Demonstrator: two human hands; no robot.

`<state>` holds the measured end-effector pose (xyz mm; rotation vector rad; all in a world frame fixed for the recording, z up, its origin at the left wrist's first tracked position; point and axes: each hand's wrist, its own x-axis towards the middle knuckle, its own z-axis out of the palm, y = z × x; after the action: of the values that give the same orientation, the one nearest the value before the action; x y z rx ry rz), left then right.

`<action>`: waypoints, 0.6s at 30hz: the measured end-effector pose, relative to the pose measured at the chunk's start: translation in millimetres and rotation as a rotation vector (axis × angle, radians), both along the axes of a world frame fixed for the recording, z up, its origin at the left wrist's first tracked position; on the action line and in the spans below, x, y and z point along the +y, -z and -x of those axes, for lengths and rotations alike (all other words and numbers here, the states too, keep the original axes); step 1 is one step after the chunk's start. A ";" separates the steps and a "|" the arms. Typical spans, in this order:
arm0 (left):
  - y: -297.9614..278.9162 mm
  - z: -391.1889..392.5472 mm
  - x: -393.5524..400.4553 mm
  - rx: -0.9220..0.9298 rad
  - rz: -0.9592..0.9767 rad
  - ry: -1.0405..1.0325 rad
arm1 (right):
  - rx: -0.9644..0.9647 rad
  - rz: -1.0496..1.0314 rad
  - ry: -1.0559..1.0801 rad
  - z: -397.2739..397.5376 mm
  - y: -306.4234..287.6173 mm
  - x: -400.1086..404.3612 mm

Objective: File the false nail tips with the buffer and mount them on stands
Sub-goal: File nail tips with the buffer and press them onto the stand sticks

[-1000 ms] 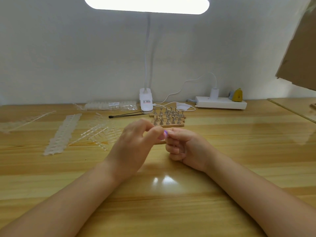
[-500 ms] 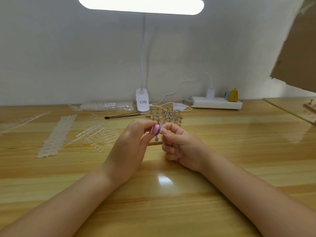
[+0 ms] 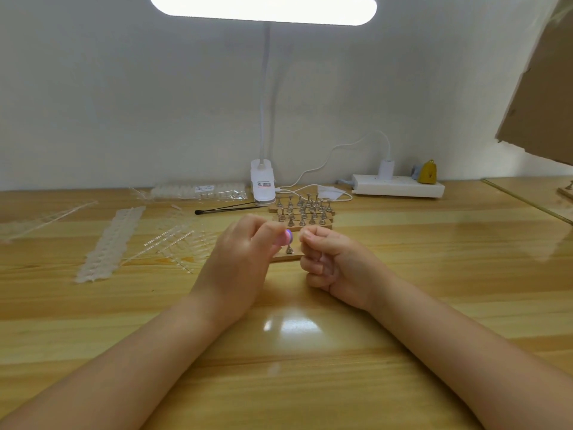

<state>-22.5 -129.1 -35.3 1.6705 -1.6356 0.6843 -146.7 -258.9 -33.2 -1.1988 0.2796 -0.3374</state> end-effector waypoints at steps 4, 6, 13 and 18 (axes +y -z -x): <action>-6.5 -0.9 2.5 -0.063 0.022 0.014 | 0.005 0.028 -0.018 -0.1 -0.3 1.1; -5.9 5.1 1.8 -0.127 -0.040 0.043 | 0.005 0.065 -0.043 0.1 0.0 1.3; -7.2 -6.7 1.8 -0.005 -0.094 -0.032 | -0.001 0.052 -0.085 1.0 0.4 -0.3; -3.8 -0.6 1.1 -0.069 -0.156 -0.014 | 0.007 0.049 -0.098 4.0 -2.7 -1.1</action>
<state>-21.9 -128.1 -31.5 1.7870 -1.7665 0.6411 -150.7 -260.1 -30.5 -1.2575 0.2188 -0.2564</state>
